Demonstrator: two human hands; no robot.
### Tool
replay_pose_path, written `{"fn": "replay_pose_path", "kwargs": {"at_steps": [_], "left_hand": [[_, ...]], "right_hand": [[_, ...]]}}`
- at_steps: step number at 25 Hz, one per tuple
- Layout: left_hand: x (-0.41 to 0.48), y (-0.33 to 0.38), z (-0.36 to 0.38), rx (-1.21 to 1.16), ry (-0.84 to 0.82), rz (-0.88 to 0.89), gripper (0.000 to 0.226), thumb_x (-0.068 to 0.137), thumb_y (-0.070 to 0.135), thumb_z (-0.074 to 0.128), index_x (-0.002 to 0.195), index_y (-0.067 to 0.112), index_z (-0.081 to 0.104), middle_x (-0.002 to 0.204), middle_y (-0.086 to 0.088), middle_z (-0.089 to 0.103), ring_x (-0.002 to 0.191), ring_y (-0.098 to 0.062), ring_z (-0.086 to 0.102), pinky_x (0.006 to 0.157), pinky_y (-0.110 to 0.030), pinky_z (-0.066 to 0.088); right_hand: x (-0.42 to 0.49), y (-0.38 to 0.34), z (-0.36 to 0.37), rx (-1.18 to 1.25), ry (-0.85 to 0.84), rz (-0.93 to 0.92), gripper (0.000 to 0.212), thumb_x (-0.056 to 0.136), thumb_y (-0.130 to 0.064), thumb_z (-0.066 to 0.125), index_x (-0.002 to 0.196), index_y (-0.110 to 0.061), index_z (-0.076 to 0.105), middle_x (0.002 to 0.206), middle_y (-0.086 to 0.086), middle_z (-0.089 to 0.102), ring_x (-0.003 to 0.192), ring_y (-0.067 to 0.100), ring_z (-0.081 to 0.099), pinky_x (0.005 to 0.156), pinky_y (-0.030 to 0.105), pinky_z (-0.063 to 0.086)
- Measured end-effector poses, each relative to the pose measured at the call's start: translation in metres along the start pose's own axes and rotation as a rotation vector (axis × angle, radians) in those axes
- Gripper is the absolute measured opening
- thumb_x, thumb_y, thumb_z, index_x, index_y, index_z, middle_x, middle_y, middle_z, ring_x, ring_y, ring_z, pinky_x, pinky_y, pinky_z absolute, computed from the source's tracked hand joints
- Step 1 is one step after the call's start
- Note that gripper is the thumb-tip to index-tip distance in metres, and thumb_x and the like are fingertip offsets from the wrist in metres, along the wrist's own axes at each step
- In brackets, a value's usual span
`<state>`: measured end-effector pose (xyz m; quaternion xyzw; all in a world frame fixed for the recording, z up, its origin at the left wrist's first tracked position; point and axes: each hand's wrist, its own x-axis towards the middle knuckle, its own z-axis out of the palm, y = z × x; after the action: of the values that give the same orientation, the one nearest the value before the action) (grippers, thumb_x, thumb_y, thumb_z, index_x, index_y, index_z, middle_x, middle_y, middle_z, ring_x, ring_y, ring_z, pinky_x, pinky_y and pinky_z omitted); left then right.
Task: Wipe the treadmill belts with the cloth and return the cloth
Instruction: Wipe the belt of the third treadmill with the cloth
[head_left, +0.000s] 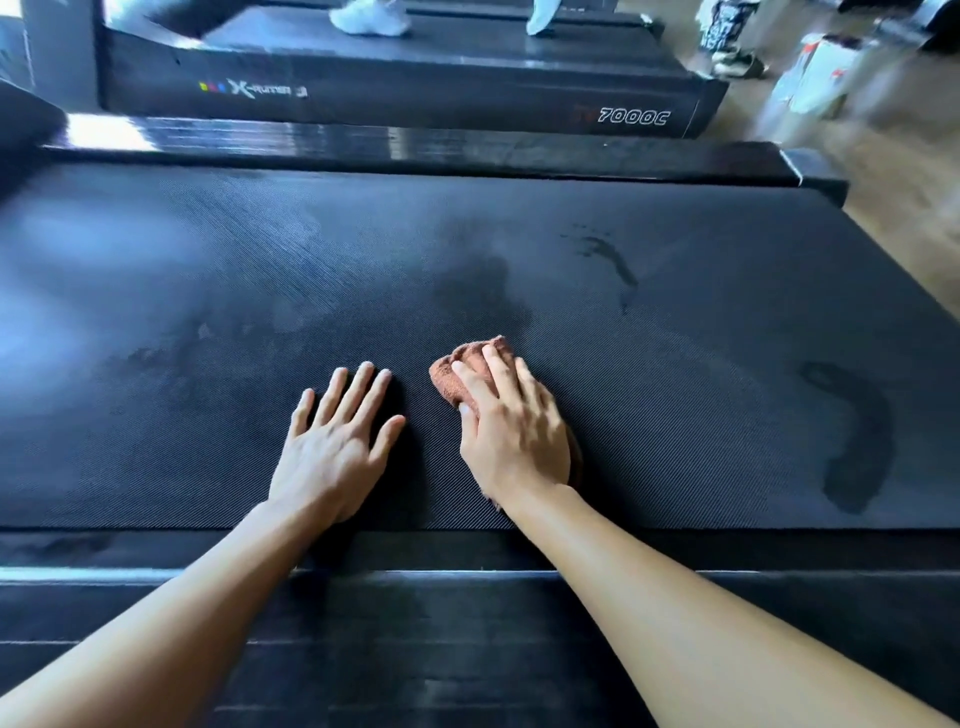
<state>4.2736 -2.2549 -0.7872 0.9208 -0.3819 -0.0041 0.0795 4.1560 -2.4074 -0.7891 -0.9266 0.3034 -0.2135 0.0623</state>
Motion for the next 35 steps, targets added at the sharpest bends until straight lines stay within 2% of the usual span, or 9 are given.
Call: {"fn": "replay_pose_path", "kwargs": {"at_steps": [8,12,14,19,23,27,31,32,35], "left_hand": [[0.032,0.031,0.002,-0.092,0.207,-0.057,0.065,0.082,0.056,0.022,0.129,0.021,0.050,0.136,-0.003,0.046,0.130,-0.028,0.036,0.112,-0.045,0.025],[0.053,0.051,0.006,-0.103,0.119,-0.039,0.052,0.096,0.044,0.030,0.143,0.024,0.037,0.153,0.002,0.031,0.145,-0.020,0.018,0.119,-0.046,0.008],[0.051,0.052,0.009,-0.081,0.082,-0.030,0.053,0.100,0.042,0.032,0.150,0.026,0.026,0.160,0.007,0.016,0.149,-0.014,0.005,0.120,-0.044,-0.001],[0.053,0.053,0.012,-0.048,0.068,-0.044,0.055,0.100,0.044,0.027,0.153,0.034,0.016,0.162,0.010,0.007,0.149,-0.013,0.000,0.119,-0.048,0.000],[0.053,0.053,0.011,-0.043,0.050,-0.062,0.055,0.100,0.047,0.025,0.153,0.036,0.015,0.162,0.012,0.006,0.149,-0.013,0.001,0.119,-0.047,-0.001],[0.051,0.054,0.009,-0.031,0.057,-0.064,0.055,0.100,0.046,0.026,0.153,0.035,0.015,0.162,0.011,0.008,0.149,-0.014,0.003,0.119,-0.048,0.001],[0.052,0.057,0.008,-0.052,0.069,-0.065,0.054,0.100,0.047,0.025,0.153,0.036,0.016,0.161,0.011,0.009,0.149,-0.014,0.004,0.119,-0.048,0.002],[0.052,0.057,0.008,-0.049,0.062,-0.068,0.055,0.100,0.048,0.025,0.153,0.036,0.016,0.162,0.011,0.009,0.149,-0.014,0.004,0.119,-0.048,0.001],[0.050,0.056,0.008,-0.041,0.058,-0.069,0.055,0.100,0.047,0.026,0.153,0.035,0.015,0.162,0.010,0.008,0.149,-0.014,0.003,0.119,-0.048,0.002]], "right_hand": [[-0.002,0.005,0.003,-0.007,0.050,-0.093,0.049,0.085,-0.037,0.058,0.134,-0.032,0.056,0.147,0.005,0.047,0.130,0.035,0.049,0.103,0.046,0.043],[0.012,0.051,-0.017,-0.016,-0.080,-0.092,0.052,0.089,-0.035,0.057,0.140,-0.035,0.049,0.152,0.001,0.041,0.136,0.031,0.043,0.108,0.044,0.037],[0.003,0.074,-0.034,-0.050,-0.020,-0.009,0.050,0.090,-0.036,0.054,0.140,-0.035,0.050,0.152,0.001,0.041,0.135,0.031,0.043,0.108,0.043,0.037],[-0.054,0.062,-0.043,-0.002,-0.111,-0.404,0.049,0.089,-0.043,0.048,0.137,-0.042,0.050,0.151,-0.008,0.042,0.136,0.021,0.044,0.110,0.038,0.039],[0.001,0.071,-0.040,-0.018,-0.072,-0.102,0.051,0.089,-0.038,0.055,0.139,-0.039,0.050,0.153,-0.006,0.039,0.137,0.025,0.042,0.111,0.040,0.038],[-0.040,0.060,-0.038,0.001,-0.116,-0.418,0.048,0.088,-0.039,0.046,0.136,-0.041,0.052,0.150,-0.007,0.044,0.136,0.021,0.044,0.112,0.036,0.037],[0.030,0.077,-0.040,0.002,-0.220,-0.009,0.051,0.095,-0.036,0.052,0.144,-0.044,0.040,0.158,-0.013,0.027,0.143,0.020,0.031,0.116,0.036,0.026],[0.025,0.072,-0.037,-0.020,-0.163,-0.017,0.051,0.094,-0.035,0.054,0.143,-0.041,0.042,0.157,-0.010,0.030,0.142,0.022,0.033,0.115,0.036,0.028],[-0.031,0.060,-0.036,-0.012,-0.119,-0.339,0.050,0.089,-0.036,0.049,0.138,-0.039,0.050,0.152,-0.006,0.041,0.137,0.022,0.042,0.112,0.034,0.033]]}}
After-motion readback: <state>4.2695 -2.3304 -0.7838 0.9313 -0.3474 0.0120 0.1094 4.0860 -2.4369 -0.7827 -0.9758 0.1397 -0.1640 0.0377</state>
